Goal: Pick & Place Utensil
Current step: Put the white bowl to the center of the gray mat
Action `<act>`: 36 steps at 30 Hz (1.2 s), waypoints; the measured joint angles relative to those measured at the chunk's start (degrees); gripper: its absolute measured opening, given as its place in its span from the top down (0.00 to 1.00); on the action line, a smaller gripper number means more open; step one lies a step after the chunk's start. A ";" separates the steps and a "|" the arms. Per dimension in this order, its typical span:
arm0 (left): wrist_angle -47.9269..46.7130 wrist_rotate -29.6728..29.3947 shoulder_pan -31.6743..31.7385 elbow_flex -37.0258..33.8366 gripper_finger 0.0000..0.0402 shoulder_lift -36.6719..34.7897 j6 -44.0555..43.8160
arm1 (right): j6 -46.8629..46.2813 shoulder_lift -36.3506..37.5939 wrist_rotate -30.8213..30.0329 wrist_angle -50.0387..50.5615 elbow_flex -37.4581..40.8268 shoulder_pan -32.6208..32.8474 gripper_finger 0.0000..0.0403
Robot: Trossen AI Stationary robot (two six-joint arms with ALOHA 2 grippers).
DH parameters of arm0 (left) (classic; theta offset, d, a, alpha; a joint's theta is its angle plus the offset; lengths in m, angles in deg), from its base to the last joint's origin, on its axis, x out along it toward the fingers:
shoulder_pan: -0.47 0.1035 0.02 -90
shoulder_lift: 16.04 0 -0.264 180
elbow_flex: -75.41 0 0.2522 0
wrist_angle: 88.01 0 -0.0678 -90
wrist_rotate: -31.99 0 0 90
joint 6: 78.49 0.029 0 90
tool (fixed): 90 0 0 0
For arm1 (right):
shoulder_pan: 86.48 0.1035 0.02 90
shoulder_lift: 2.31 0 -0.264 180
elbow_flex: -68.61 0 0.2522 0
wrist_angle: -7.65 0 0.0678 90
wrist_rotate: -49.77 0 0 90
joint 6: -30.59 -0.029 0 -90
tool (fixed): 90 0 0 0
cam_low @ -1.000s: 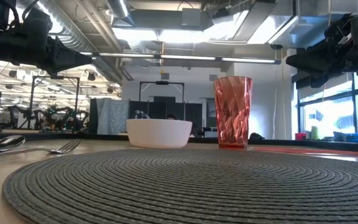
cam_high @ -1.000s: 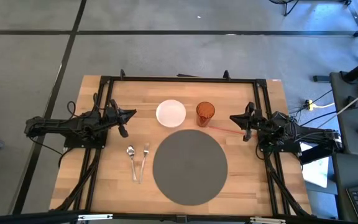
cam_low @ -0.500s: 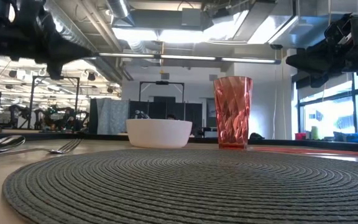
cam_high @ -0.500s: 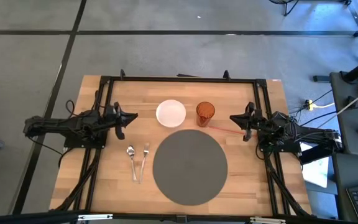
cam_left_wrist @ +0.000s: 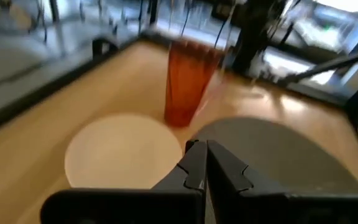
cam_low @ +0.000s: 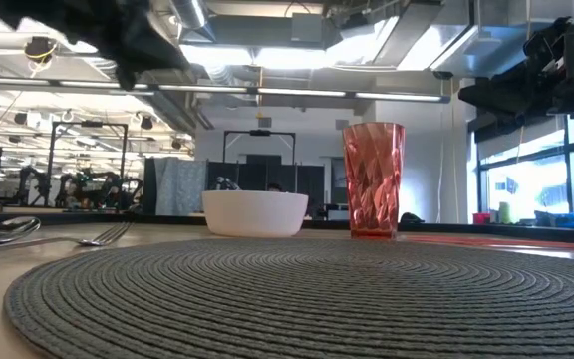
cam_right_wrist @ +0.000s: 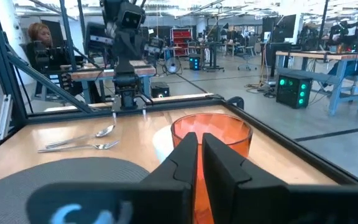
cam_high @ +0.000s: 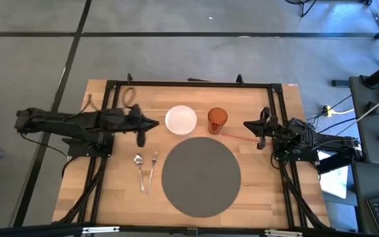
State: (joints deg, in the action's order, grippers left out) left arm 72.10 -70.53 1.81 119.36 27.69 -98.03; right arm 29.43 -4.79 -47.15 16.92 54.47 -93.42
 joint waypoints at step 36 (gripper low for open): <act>-29.56 11.58 4.90 42.93 0.53 57.78 17.32 | -1.40 -0.01 -0.02 -0.39 0.00 0.00 0.97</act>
State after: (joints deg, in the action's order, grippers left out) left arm 42.54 -58.95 6.71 162.29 85.47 -80.71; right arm 28.03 -4.80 -47.16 16.53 54.47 -93.42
